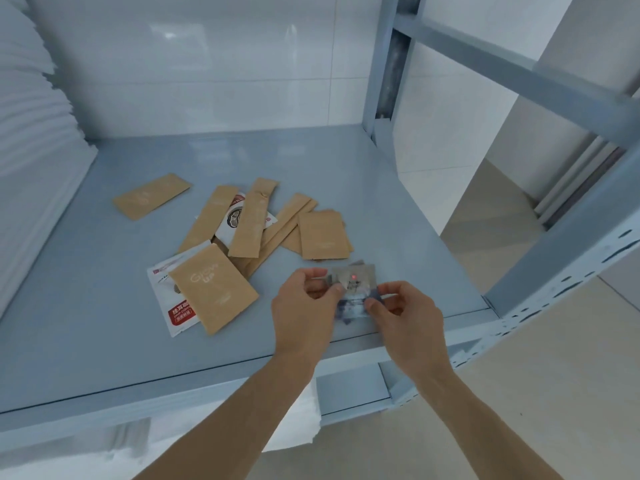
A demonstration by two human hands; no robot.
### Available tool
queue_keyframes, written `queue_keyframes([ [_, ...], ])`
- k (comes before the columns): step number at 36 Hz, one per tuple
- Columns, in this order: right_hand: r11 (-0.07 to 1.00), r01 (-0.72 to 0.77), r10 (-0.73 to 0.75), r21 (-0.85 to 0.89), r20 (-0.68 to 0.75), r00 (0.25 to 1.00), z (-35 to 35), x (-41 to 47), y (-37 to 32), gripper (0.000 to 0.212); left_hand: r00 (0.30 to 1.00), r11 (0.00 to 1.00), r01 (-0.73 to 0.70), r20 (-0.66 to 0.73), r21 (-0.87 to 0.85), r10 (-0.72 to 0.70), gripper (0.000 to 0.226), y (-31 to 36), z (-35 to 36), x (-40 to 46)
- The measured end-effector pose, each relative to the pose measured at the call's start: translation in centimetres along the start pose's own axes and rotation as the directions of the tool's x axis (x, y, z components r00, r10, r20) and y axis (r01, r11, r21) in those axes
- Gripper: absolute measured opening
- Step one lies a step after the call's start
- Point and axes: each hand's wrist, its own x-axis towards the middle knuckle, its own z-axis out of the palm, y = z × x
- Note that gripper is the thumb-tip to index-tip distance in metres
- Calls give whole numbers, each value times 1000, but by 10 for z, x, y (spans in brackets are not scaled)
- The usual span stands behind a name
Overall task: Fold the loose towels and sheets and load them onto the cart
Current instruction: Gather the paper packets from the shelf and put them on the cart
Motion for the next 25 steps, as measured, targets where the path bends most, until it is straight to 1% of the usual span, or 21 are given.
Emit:
queue_keyframes([
  [2, 992, 27, -28, -124, -2, 1000, -5, 4, 2, 10, 988, 977, -154, -1, 148, 156, 21, -2, -6, 1],
  [3, 984, 33, -34, -172, -1, 999, -7, 6, 3, 12, 970, 943, -237, 6, 234, 243, 22, -4, -10, 2],
  [4, 973, 41, -42, -225, 1, 999, -9, 7, 4, 13, 943, 890, -321, 19, 325, 333, 23, -5, -15, 3],
  [6, 940, 54, -55, -338, 6, 998, -11, 10, 6, 13, 868, 748, -463, 73, 476, 491, 25, -7, -27, 6],
  [8, 916, 47, -46, -399, 12, 999, -11, 11, 6, 25, 798, 595, -553, 166, 583, 579, 24, -11, -39, 13],
  [9, 913, 39, -39, -406, 8, 999, -11, 11, 5, 33, 777, 530, -577, 216, 622, 592, 23, -12, -46, 17],
  [11, 927, 31, -37, -375, -10, 999, -9, 11, 1, 42, 761, 446, -589, 278, 674, 586, 21, -15, -59, 24],
  [13, 940, 60, -74, -337, -30, 997, -5, 11, -6, 40, 756, 386, -579, 296, 718, 584, 21, -17, -70, 30],
  [17, 921, 228, -268, -316, -89, 959, 12, 13, -30, 29, 736, 277, -537, 282, 796, 616, 20, -18, -90, 44],
  [19, 900, 298, -329, -318, -47, 943, 26, 16, -46, 28, 737, 235, -521, 294, 821, 608, 16, -21, -100, 49],
  [22, 838, 394, -390, -376, 92, 916, 52, 22, -68, 27, 744, 212, -540, 345, 814, 572, 15, -31, -115, 55],
  [25, 759, 486, -434, -433, 219, 874, 79, 27, -85, 32, 732, 209, -566, 370, 798, 572, 27, -38, -130, 59],
])
